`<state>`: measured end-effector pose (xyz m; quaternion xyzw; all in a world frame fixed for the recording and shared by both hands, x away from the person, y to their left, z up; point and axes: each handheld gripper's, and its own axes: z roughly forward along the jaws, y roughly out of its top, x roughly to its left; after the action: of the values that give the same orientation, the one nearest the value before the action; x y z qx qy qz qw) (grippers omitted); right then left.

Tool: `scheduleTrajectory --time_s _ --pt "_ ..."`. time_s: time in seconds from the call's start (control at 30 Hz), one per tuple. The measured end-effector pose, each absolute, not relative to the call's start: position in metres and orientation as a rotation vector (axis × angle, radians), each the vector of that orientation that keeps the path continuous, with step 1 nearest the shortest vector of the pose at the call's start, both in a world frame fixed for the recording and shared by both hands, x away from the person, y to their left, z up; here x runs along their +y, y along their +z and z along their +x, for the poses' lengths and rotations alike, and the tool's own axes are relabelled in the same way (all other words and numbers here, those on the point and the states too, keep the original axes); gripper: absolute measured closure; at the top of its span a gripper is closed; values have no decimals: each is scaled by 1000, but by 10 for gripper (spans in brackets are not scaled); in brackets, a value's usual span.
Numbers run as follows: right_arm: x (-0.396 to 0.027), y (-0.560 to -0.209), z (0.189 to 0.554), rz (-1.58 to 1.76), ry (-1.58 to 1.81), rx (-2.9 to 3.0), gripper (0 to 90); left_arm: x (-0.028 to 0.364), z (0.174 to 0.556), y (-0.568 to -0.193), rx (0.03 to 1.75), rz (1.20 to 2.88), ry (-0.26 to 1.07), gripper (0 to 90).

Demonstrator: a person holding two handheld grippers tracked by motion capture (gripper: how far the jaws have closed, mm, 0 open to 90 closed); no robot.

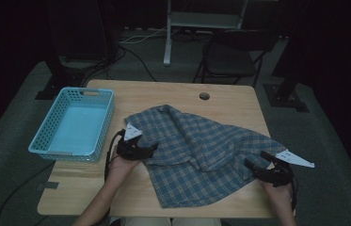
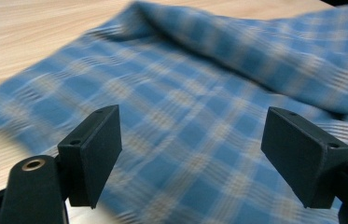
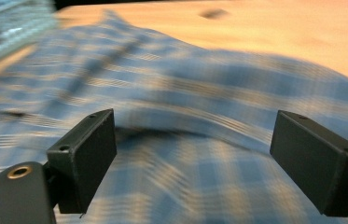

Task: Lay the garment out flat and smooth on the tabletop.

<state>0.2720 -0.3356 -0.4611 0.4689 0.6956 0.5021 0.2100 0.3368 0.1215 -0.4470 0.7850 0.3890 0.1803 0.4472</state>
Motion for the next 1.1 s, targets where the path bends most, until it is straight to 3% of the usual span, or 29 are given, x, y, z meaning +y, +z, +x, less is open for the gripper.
scheduleTrajectory --time_s 0.1,0.3,0.57,0.7,0.8,0.87,0.97,1.03,1.1 --pt "-290 -445 265 1100 1434 2085 148 102 331 -448 888 1993 407 211" --pt "-248 -453 263 943 1362 2262 189 67 322 -460 779 2111 342 211" --pt "-230 -468 268 866 1240 2303 233 34 323 -473 728 2240 349 213" --pt "-223 -474 271 835 1119 2334 258 27 330 -479 766 2254 339 272" --pt "-218 -475 275 838 1023 2327 373 26 335 -482 747 2262 313 413" --pt "-218 -472 278 837 1014 2313 562 26 337 -483 752 2265 309 511" --pt "-222 -463 283 869 1015 2268 772 28 341 -483 771 2256 313 610" --pt "-226 -455 289 895 1024 2227 848 29 342 -483 780 2251 331 693" --pt "-229 -448 296 919 1030 2195 869 29 342 -484 780 2247 334 753"
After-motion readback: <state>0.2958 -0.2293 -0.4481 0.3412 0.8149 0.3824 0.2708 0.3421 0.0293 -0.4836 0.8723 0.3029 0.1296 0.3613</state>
